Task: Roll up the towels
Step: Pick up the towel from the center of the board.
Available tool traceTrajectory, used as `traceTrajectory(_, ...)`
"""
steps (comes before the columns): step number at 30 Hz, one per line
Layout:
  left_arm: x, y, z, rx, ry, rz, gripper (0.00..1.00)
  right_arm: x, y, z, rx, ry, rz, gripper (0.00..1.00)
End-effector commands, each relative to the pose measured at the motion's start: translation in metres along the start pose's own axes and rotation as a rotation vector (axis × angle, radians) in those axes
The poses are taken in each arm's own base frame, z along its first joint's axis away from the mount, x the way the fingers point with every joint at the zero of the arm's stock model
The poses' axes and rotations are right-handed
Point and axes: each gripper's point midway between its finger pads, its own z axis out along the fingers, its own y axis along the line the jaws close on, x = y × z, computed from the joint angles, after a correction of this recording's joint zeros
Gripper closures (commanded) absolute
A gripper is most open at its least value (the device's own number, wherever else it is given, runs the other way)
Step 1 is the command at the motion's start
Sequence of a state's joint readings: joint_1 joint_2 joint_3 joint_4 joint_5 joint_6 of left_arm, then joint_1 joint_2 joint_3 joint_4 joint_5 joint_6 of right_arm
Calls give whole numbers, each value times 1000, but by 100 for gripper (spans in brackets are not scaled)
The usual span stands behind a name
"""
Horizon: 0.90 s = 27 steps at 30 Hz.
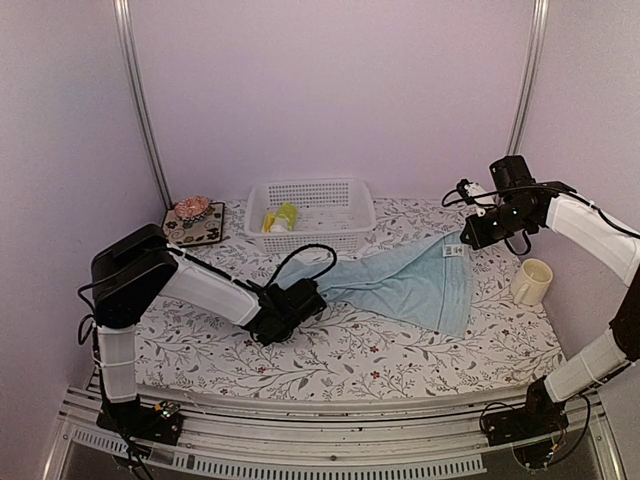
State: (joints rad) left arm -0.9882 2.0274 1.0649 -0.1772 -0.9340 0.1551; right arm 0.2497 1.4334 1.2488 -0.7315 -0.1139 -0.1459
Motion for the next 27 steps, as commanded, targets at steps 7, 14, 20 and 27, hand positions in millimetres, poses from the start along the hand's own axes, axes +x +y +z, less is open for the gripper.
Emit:
traceTrajectory(7, 55, -31, 12, 116, 141, 104, 60, -8, 3, -2, -8, -30, 1, 96)
traceTrajectory(14, 65, -33, 15, 133, 162, 87, 65, -8, 1, -1, 0, -28, 0, 96)
traceTrajectory(20, 66, -38, 20, 143, 170, 85, 82, -9, 0, 0, 1, -26, 1, 96)
traceTrajectory(27, 50, -29, 20, 144, 140, 68, 100, -11, 0, -2, 3, -29, 0, 96)
